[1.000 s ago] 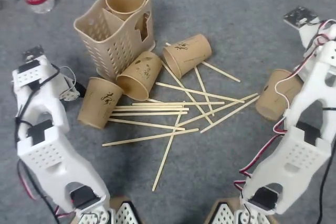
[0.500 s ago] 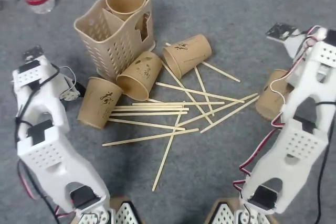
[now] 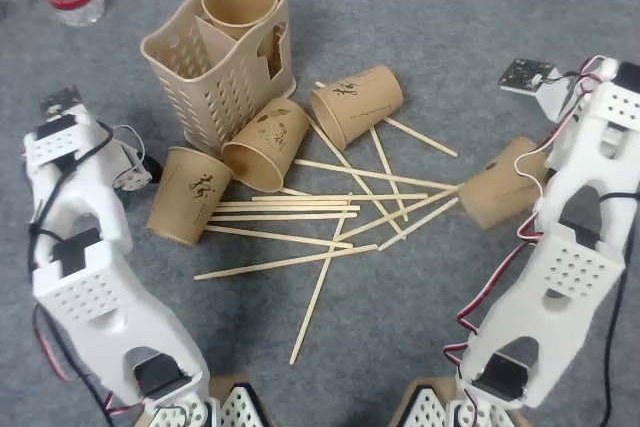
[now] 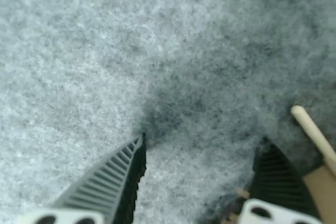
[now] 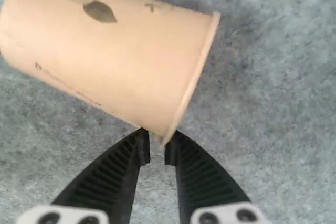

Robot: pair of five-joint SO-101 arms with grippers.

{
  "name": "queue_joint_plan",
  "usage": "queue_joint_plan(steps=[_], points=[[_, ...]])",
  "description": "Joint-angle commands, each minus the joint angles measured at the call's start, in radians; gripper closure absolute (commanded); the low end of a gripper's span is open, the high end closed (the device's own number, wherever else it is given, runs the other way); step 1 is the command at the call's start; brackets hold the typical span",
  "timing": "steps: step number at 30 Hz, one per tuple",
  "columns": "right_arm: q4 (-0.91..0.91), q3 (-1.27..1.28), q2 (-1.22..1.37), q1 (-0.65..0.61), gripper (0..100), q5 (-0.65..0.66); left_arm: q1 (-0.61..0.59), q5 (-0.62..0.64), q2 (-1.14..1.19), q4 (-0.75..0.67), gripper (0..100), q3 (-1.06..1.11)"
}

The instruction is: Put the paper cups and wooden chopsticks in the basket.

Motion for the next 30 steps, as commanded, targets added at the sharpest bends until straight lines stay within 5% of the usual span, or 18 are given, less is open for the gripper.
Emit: queue_joint_plan(steps=[1,9,20,30], points=[[0.038,0.002,-0.116,-0.018,99.1,0.014,0.006,0.011,-0.058,-0.015,69,-0.002],[0.038,0.173,-0.432,-0.079,99.1,0.002,0.005,0.011,-0.057,-0.015,69,0.001],[0.033,0.427,-0.808,-0.352,99.1,-0.18,0.003,0.011,-0.06,-0.052,69,0.031],[0.027,0.503,-0.832,-0.311,98.8,-0.199,0.006,0.011,-0.06,-0.052,69,0.033]])
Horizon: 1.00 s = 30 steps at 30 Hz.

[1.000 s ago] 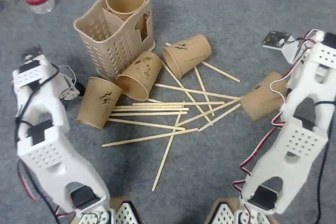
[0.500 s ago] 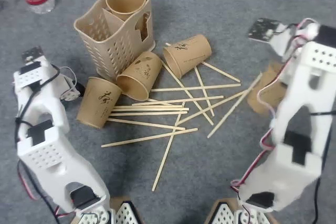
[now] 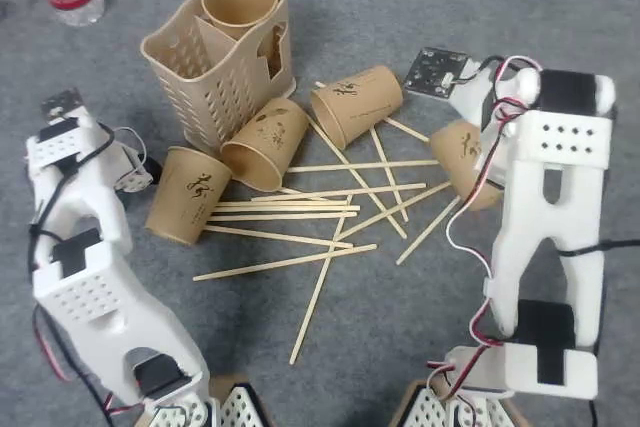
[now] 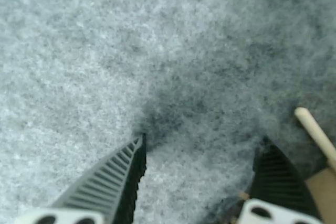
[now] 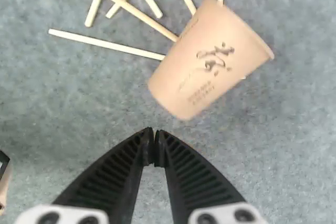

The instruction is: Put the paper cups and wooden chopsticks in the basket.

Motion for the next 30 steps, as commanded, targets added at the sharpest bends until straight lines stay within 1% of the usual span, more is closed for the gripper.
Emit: queue_joint_plan(steps=[1,3,6,8,11,13,14,16,19,21,26,30], points=[[0.024,-0.066,-0.056,0.007,98.8,-0.012,0.006,0.011,-0.06,-0.02,69,0.002],[-0.028,-0.071,-0.056,-0.01,98.8,-0.014,0.006,0.011,-0.06,-0.028,69,0.004],[-0.219,-0.014,-0.056,-0.051,98.9,-0.026,0.006,0.011,-0.06,-0.029,69,0.004],[-0.406,0.055,-0.056,-0.084,99.1,-0.097,0.006,0.011,-0.058,-0.031,69,0.004],[-0.75,0.189,-0.053,-0.119,99.1,-0.236,0.008,0.011,-0.058,-0.031,69,0.004],[-0.955,0.253,-0.022,-0.122,99.1,-0.302,0.008,0.011,-0.058,-0.031,69,0.005],[-1.023,0.259,0.008,-0.122,99.1,-0.325,0.008,0.011,-0.057,-0.031,69,0.005],[-1.067,0.219,0.101,-0.12,99.1,-0.347,0.008,0.011,-0.057,-0.032,69,0.005],[-1.027,0.074,0.285,-0.105,99.1,-0.35,0.008,0.011,-0.057,-0.048,69,0.015],[-0.954,-0.071,0.412,-0.093,99.1,-0.35,0.009,0.011,-0.064,-0.063,69,0.027],[-0.573,-0.543,0.7,-0.099,99.1,-0.35,0.026,0.012,-0.063,-0.066,69,0.027],[-0.323,-0.964,0.898,-0.093,99.1,-0.348,0.029,0.012,-0.063,-0.066,69,0.027]])
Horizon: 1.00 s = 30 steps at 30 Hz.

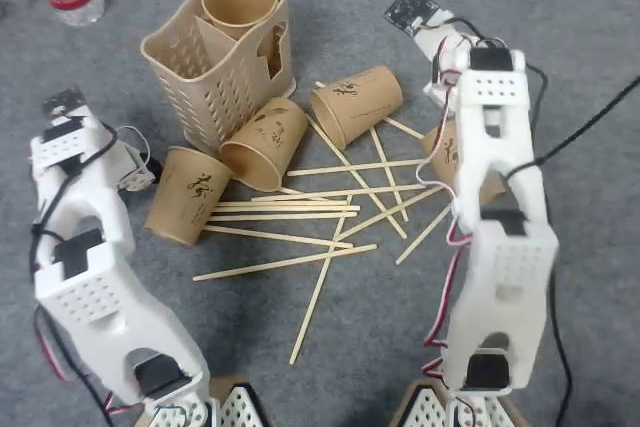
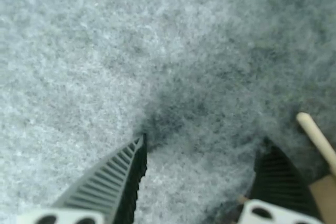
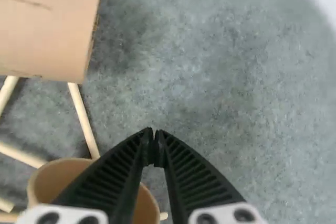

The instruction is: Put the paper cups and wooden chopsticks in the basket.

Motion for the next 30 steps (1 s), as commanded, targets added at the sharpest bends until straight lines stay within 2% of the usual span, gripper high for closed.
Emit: queue_joint_plan(steps=[1,7,10,22,26,30], points=[[0.234,-0.471,0.128,0.015,99.1,-0.009,0.014,0.012,-0.049,-0.02,69,-0.001],[0.526,-0.801,0.317,0.002,99.1,0.009,0.014,0.012,-0.048,-0.02,69,-0.001],[0.542,-0.802,0.32,0.019,99.1,0.015,0.014,0.012,-0.048,-0.02,69,-0.001],[0.539,-0.307,0.127,0.042,99.1,0.02,0.012,0.012,-0.046,-0.02,69,-0.001],[0.542,-0.152,-0.019,0.056,99.1,0.02,0.014,0.012,-0.046,-0.02,69,-0.001],[0.542,0.118,-0.231,0.091,99.1,0.023,0.014,0.012,-0.046,-0.02,69,-0.001]])
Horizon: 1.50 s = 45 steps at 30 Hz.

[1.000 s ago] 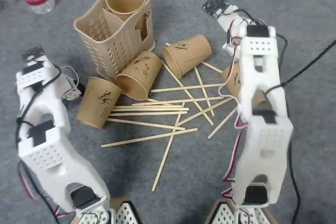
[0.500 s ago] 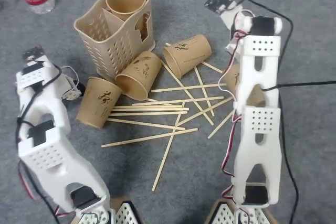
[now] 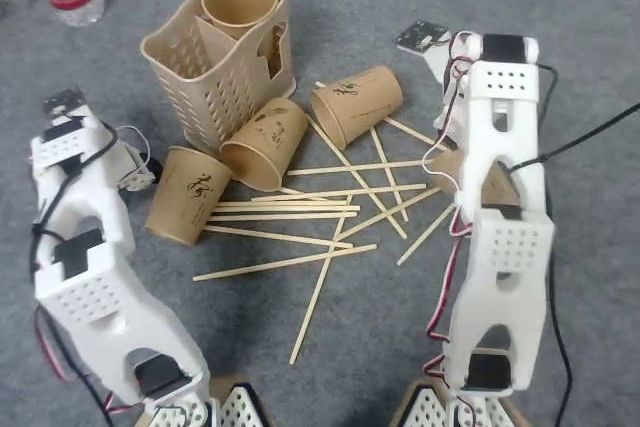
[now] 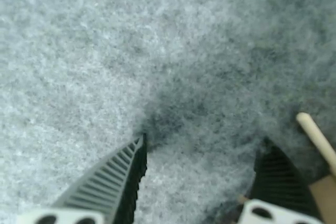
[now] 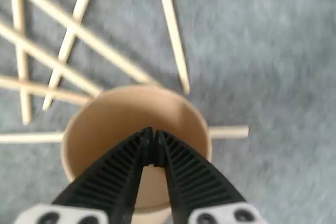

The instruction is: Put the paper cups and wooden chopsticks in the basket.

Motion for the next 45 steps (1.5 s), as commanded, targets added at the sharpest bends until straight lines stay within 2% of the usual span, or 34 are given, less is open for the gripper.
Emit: queue_joint_plan(steps=[1,6,12,16,20,22,34,42,45], points=[[0.045,0.227,-0.259,0.042,99.1,0.028,0.012,0.012,-0.046,-0.02,69,-0.001],[0.042,0.572,-0.555,0.134,99.1,0.173,0.009,0.012,-0.046,-0.02,69,-0.001],[0.039,0.735,-0.817,0.318,99.1,0.287,0.008,0.012,-0.046,-0.02,69,-0.001],[0.033,0.75,-0.901,0.348,98.6,0.295,0.011,0.012,-0.046,-0.02,69,-0.001],[-0.016,0.753,-0.917,0.351,87.8,0.19,0.008,0.012,-0.046,-0.02,69,0.004],[0.002,0.753,-0.918,0.341,83.5,0.163,0.008,0.012,-0.046,-0.02,69,0.004],[0.039,0.885,-0.926,0.122,85.0,0.13,0.011,0.012,-0.046,-0.02,69,0.004],[0.035,0.959,-0.918,-0.005,85.0,0.011,0.009,0.011,-0.046,-0.02,69,0.004],[-0.008,0.991,-0.915,-0.016,85.0,-0.02,0.008,0.011,-0.046,-0.02,69,0.004]])
